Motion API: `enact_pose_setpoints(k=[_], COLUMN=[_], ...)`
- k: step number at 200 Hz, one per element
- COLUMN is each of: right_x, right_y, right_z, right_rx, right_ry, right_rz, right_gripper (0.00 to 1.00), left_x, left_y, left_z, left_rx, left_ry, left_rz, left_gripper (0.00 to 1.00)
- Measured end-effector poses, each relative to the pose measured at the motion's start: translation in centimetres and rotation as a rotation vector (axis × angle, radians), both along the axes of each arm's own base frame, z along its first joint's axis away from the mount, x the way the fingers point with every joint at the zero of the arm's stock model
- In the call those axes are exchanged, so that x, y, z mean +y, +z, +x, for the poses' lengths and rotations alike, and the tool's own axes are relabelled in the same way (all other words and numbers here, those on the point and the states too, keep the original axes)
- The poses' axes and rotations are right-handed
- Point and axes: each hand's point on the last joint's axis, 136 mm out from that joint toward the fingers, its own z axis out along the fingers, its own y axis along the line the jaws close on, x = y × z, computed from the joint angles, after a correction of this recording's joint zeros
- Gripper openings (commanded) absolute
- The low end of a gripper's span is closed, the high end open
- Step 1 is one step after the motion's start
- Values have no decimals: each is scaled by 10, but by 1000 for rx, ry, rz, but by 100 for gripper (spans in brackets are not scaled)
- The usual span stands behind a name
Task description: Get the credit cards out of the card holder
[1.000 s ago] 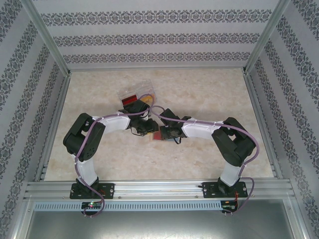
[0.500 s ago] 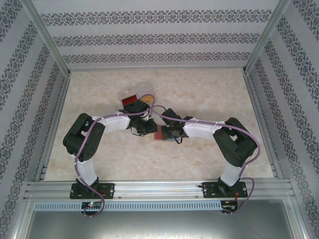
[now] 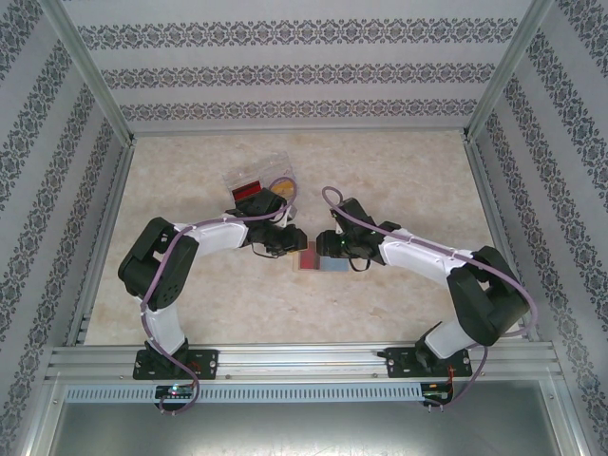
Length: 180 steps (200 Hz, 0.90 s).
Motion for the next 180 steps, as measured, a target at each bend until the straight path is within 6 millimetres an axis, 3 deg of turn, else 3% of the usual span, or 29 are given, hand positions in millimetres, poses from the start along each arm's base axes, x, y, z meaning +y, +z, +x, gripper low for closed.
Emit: enact_pose_setpoints(k=[30, 84, 113, 180], right_x=[4, 13, 17, 20], right_y=[-5, -36, -38, -40], right_z=[-4, -8, -4, 4], right_rx=[45, 171, 184, 199], right_ry=[10, 27, 25, 19], right_rz=[23, -2, -6, -26], right_gripper=[44, 37, 30, 33], left_x=[3, 3, 3, 3], left_y=[-2, -3, -8, -13], left_z=[1, 1, 0, -1], left_rx=[5, 33, 50, 71], left_ry=[15, 46, 55, 61], left_rz=[17, 11, 14, 17], left_gripper=[32, 28, 28, 28])
